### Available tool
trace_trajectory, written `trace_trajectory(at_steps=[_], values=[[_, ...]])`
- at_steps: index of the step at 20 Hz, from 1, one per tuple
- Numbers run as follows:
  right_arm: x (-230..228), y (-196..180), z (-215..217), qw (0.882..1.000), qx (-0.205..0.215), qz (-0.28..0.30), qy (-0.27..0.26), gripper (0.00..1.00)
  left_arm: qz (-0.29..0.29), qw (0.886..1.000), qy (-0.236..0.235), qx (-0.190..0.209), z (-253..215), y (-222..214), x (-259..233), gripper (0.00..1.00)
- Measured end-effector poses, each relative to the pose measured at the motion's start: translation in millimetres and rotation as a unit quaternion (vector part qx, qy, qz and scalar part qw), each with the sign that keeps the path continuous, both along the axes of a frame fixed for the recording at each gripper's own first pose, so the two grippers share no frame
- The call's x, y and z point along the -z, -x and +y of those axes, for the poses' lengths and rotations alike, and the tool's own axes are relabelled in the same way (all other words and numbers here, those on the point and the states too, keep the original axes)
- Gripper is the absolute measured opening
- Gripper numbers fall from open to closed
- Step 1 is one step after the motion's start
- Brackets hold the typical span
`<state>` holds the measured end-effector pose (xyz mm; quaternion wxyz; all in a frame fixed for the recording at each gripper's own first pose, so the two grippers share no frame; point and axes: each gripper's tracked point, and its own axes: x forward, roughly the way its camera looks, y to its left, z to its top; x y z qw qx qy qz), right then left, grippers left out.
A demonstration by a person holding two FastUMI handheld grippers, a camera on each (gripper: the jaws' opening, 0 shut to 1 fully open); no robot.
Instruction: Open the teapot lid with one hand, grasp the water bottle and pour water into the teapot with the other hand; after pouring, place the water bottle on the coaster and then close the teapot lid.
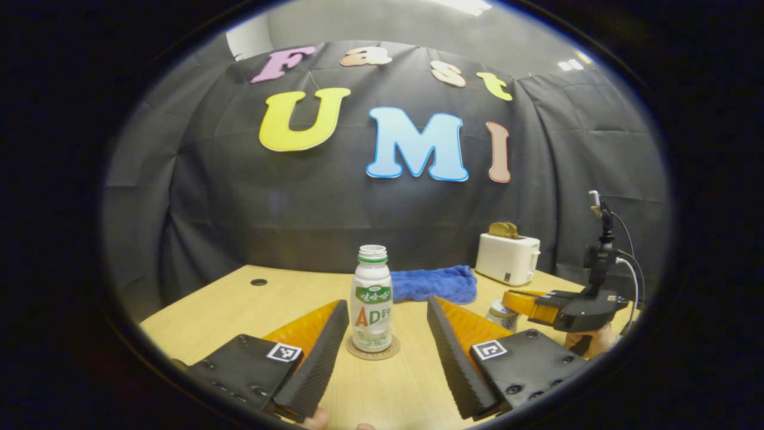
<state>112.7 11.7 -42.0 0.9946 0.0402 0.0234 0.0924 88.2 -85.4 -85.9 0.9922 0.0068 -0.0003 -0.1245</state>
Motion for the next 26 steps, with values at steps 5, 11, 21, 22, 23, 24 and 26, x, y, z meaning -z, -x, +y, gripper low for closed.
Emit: trace_trajectory(at_steps=[5,11,21,22,23,24,26], values=[[1,2,1,1.0,0.001,0.002,0.006,0.2,0.003,1.0,-0.007,0.0,-4,4,8,0.94],[-12,8,8,0.998,0.007,-0.037,0.052,0.47,0.0,1.0,-0.012,-0.002,-10,2,10,0.94],[-26,28,7,0.998,0.001,-0.051,0.031,0.46,-0.01,1.0,-0.019,-0.005,-31,6,3,0.94],[-26,32,7,0.998,0.001,-0.05,0.032,0.46,-0.013,1.0,-0.021,-0.006,-32,6,1,0.94],[-27,37,7,0.998,0.001,-0.051,0.033,0.46,-0.015,1.0,-0.023,-0.005,-35,8,0,0.94],[-28,43,7,0.998,0.002,-0.052,0.035,0.46,-0.018,1.0,-0.025,-0.005,-38,11,-1,0.94],[-32,57,2,0.998,0.014,-0.053,0.043,0.46,-0.023,0.999,-0.027,-0.005,-45,15,-4,0.94]])
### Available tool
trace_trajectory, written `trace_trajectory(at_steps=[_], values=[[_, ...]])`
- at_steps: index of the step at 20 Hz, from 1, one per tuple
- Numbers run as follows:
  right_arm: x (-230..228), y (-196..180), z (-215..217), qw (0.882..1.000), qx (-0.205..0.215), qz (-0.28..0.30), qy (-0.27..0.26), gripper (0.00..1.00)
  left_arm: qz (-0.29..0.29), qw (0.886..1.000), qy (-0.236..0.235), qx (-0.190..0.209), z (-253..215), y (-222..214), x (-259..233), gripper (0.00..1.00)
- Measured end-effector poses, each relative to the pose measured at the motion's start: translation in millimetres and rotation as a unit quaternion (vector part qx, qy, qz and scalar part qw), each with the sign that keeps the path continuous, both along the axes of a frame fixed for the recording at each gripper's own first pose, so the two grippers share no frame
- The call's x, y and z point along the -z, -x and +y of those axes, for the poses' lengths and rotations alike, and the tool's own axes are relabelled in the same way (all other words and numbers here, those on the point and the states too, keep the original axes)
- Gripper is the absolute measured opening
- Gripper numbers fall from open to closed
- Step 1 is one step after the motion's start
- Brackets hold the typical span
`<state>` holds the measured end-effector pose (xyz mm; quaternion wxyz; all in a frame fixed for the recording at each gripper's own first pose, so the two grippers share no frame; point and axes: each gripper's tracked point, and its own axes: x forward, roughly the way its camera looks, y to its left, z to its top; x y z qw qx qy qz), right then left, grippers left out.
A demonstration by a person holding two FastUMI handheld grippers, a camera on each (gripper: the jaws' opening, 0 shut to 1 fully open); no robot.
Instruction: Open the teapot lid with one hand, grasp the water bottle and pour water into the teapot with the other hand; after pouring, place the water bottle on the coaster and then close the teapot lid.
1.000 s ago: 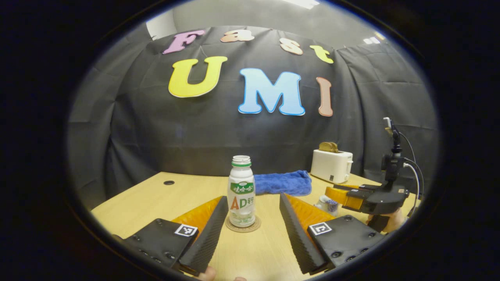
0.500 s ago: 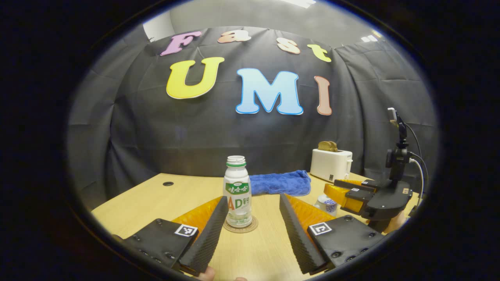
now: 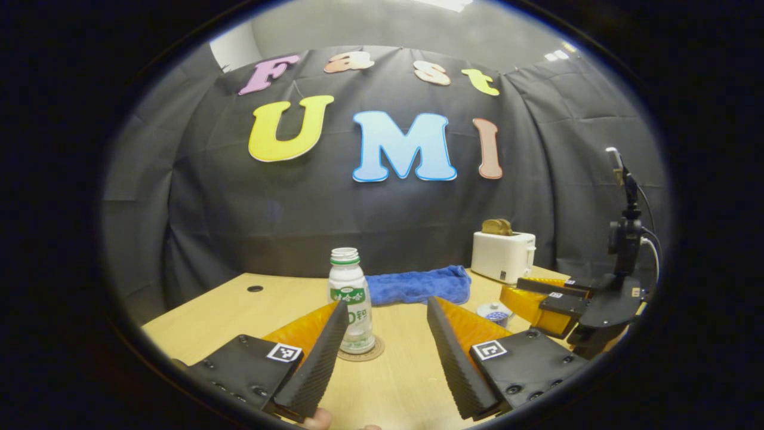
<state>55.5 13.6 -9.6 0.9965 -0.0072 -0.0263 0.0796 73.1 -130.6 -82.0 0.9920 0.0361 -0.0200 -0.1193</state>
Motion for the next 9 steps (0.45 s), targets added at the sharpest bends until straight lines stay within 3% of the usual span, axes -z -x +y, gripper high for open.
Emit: trace_trajectory(at_steps=[6,7,9], values=[[-11,44,-12,0.999,0.027,-0.011,-0.018,0.46,-0.02,1.0,-0.002,-0.008,-16,18,0,0.88],[-8,50,-12,0.999,0.029,-0.012,-0.023,0.46,-0.019,1.0,0.0,-0.007,-19,23,5,0.94],[-1,59,-9,0.999,0.029,-0.014,-0.026,0.46,-0.013,1.0,0.001,-0.003,-24,30,16,0.94]])
